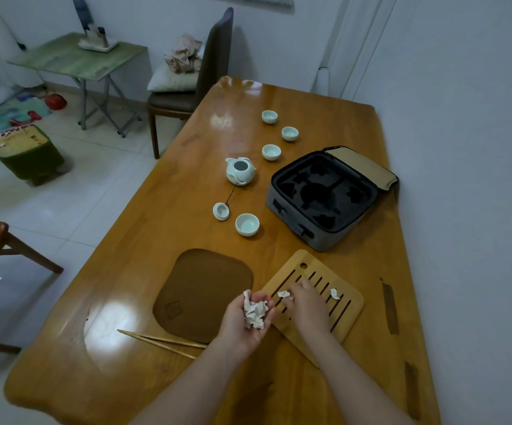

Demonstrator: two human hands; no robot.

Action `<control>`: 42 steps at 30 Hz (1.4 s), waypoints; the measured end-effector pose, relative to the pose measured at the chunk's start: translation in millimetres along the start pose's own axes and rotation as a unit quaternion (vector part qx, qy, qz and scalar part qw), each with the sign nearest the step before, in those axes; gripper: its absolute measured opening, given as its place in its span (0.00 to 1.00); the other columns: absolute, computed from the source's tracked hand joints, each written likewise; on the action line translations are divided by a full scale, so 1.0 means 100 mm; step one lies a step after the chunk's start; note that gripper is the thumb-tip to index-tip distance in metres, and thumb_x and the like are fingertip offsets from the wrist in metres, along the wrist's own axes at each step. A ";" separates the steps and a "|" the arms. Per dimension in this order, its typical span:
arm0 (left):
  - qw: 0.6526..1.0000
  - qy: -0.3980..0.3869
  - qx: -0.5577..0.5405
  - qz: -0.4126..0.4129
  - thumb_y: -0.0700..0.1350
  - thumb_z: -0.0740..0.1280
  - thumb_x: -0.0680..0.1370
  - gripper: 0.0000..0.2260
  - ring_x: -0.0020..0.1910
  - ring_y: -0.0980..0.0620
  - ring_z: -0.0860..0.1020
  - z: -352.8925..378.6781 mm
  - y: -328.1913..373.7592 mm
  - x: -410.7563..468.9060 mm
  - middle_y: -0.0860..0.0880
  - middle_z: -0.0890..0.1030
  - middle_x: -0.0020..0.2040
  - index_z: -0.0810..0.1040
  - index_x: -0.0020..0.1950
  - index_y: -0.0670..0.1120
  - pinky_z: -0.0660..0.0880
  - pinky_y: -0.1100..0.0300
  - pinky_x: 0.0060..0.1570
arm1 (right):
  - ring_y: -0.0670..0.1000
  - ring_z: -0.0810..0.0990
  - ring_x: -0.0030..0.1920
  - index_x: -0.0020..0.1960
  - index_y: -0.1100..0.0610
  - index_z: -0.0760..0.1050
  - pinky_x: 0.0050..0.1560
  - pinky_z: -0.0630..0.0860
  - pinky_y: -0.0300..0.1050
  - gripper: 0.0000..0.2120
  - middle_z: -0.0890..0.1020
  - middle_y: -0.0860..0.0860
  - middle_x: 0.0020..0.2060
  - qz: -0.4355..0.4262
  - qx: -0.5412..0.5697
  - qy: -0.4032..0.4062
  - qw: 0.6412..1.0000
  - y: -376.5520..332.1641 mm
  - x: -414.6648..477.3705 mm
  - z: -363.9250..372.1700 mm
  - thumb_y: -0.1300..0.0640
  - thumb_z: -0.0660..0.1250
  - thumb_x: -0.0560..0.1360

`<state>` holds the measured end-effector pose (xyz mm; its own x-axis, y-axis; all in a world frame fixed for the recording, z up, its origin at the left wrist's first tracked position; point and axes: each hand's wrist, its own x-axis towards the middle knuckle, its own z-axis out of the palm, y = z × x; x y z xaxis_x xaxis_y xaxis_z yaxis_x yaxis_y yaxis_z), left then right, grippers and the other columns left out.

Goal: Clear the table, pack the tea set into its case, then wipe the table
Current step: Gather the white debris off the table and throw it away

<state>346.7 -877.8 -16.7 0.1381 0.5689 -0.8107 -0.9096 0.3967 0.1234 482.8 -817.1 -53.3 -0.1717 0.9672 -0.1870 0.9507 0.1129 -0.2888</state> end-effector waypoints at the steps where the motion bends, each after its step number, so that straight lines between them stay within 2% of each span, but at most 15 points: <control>1: 1.000 0.001 0.008 0.007 0.47 0.61 0.81 0.16 0.43 0.46 0.82 -0.01 0.01 0.01 0.40 0.84 0.42 0.81 0.45 0.37 0.81 0.54 0.41 | 0.49 0.76 0.56 0.62 0.52 0.76 0.48 0.74 0.41 0.13 0.75 0.49 0.59 -0.008 -0.014 0.003 1.000 0.00 0.00 0.01 0.50 0.64 0.79; 4: 1.000 0.002 0.011 0.016 0.46 0.62 0.81 0.14 0.44 0.46 0.83 0.01 0.03 0.01 0.40 0.84 0.44 0.81 0.45 0.37 0.81 0.53 0.43 | 0.47 0.75 0.51 0.58 0.54 0.78 0.44 0.71 0.38 0.11 0.76 0.48 0.52 -0.026 -0.024 0.016 0.999 -0.02 -0.03 -0.01 0.51 0.62 0.80; 8: 1.000 -0.009 -0.020 0.006 0.44 0.63 0.80 0.12 0.42 0.46 0.83 0.06 0.01 0.05 0.41 0.83 0.42 0.80 0.46 0.37 0.81 0.53 0.44 | 0.43 0.75 0.42 0.52 0.56 0.81 0.39 0.71 0.32 0.09 0.77 0.45 0.44 0.026 0.186 0.077 0.979 -0.10 -0.18 -0.24 0.53 0.66 0.78; 10: 0.999 -0.026 -0.026 -0.003 0.43 0.63 0.80 0.11 0.40 0.46 0.83 0.10 -0.03 0.08 0.41 0.83 0.41 0.80 0.45 0.37 0.81 0.55 0.41 | 0.42 0.76 0.43 0.53 0.54 0.82 0.41 0.74 0.34 0.08 0.78 0.45 0.44 0.003 0.242 0.051 0.969 -0.18 -0.28 -0.38 0.53 0.67 0.78; 12: 0.998 -0.054 -0.028 -0.007 0.42 0.63 0.79 0.11 0.37 0.45 0.83 0.16 -0.07 0.11 0.40 0.82 0.40 0.80 0.43 0.37 0.81 0.55 0.40 | 0.42 0.76 0.45 0.56 0.51 0.81 0.45 0.77 0.37 0.09 0.78 0.44 0.47 -0.034 0.222 -0.011 0.974 -0.27 -0.37 -0.47 0.51 0.66 0.78; 15: 0.997 -0.078 -0.006 0.002 0.42 0.64 0.77 0.08 0.39 0.46 0.80 0.22 -0.13 0.15 0.41 0.80 0.40 0.79 0.42 0.39 0.77 0.53 0.47 | 0.43 0.76 0.49 0.59 0.48 0.80 0.49 0.78 0.41 0.12 0.78 0.43 0.52 -0.062 0.131 -0.052 0.988 -0.33 -0.46 -0.53 0.48 0.63 0.79; 18: 0.996 -0.090 -0.005 -0.002 0.42 0.63 0.77 0.11 0.39 0.45 0.81 0.29 -0.16 0.17 0.41 0.81 0.40 0.81 0.43 0.37 0.80 0.53 0.44 | 0.43 0.78 0.46 0.56 0.48 0.81 0.44 0.76 0.39 0.12 0.81 0.43 0.48 -0.046 0.172 -0.009 0.984 -0.25 -0.49 -0.65 0.47 0.61 0.80; 21: 0.996 -0.081 -0.022 -0.006 0.42 0.62 0.78 0.12 0.38 0.46 0.83 0.36 -0.16 0.16 0.40 0.82 0.41 0.80 0.43 0.36 0.81 0.55 0.42 | 0.44 0.79 0.43 0.52 0.48 0.81 0.41 0.77 0.40 0.09 0.82 0.42 0.42 0.057 0.254 0.083 0.962 0.06 -0.36 -0.68 0.48 0.63 0.79; 24: 0.997 -0.077 -0.014 -0.005 0.42 0.60 0.79 0.14 0.39 0.45 0.84 0.40 -0.18 0.15 0.39 0.83 0.42 0.80 0.40 0.37 0.83 0.54 0.39 | 0.47 0.79 0.50 0.63 0.53 0.76 0.47 0.79 0.43 0.14 0.80 0.48 0.55 0.137 0.166 0.124 0.969 0.48 -0.15 -0.51 0.52 0.63 0.80; 26: 0.997 -0.080 -0.007 -0.015 0.42 0.60 0.79 0.11 0.41 0.45 0.84 0.40 -0.20 0.15 0.40 0.83 0.43 0.78 0.42 0.38 0.83 0.54 0.39 | 0.48 0.78 0.51 0.67 0.53 0.73 0.45 0.79 0.42 0.17 0.77 0.50 0.58 0.141 0.095 0.110 0.979 0.67 -0.05 -0.40 0.52 0.64 0.79; 29: 0.996 -0.083 0.012 -0.022 0.41 0.61 0.78 0.09 0.41 0.45 0.83 0.39 -0.22 0.14 0.41 0.82 0.42 0.78 0.43 0.39 0.81 0.54 0.42 | 0.50 0.77 0.53 0.67 0.53 0.74 0.46 0.75 0.39 0.17 0.76 0.52 0.58 0.108 0.031 0.071 0.991 0.80 0.05 -0.24 0.52 0.66 0.79; 33: 0.995 -0.088 0.039 -0.019 0.40 0.61 0.77 0.08 0.42 0.46 0.82 0.40 -0.22 0.11 0.42 0.82 0.41 0.78 0.43 0.40 0.81 0.56 0.39 | 0.52 0.78 0.50 0.59 0.57 0.79 0.48 0.75 0.41 0.11 0.79 0.53 0.52 0.066 -0.023 0.088 0.994 0.84 0.10 -0.11 0.57 0.62 0.81; 35: 0.996 -0.082 0.036 -0.020 0.41 0.60 0.78 0.09 0.40 0.47 0.81 0.40 -0.22 0.11 0.43 0.81 0.41 0.79 0.44 0.40 0.81 0.58 0.37 | 0.51 0.79 0.49 0.56 0.59 0.81 0.48 0.76 0.41 0.11 0.81 0.53 0.50 0.072 0.032 0.113 0.991 0.79 0.07 -0.15 0.58 0.62 0.81; 38: 0.997 -0.075 0.017 -0.026 0.42 0.60 0.79 0.10 0.37 0.48 0.81 0.41 -0.24 0.13 0.43 0.82 0.41 0.80 0.47 0.40 0.80 0.58 0.36 | 0.46 0.79 0.47 0.55 0.57 0.82 0.46 0.76 0.36 0.08 0.82 0.49 0.48 0.086 0.214 0.180 0.956 0.50 -0.10 -0.42 0.58 0.66 0.78; 42: 0.995 -0.101 -0.002 -0.026 0.41 0.60 0.77 0.13 0.42 0.45 0.82 0.42 -0.29 0.17 0.41 0.83 0.47 0.81 0.56 0.43 0.80 0.54 0.42 | 0.42 0.80 0.43 0.49 0.51 0.83 0.42 0.79 0.37 0.04 0.82 0.43 0.43 0.047 0.362 0.124 0.923 -0.05 -0.48 -0.68 0.56 0.71 0.75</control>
<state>391.9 -849.9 -9.9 0.2601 0.6806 -0.6849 -0.9010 0.4262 0.0813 503.8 -848.9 21.4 0.0528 0.9974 -0.0492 0.5211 -0.0695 -0.8507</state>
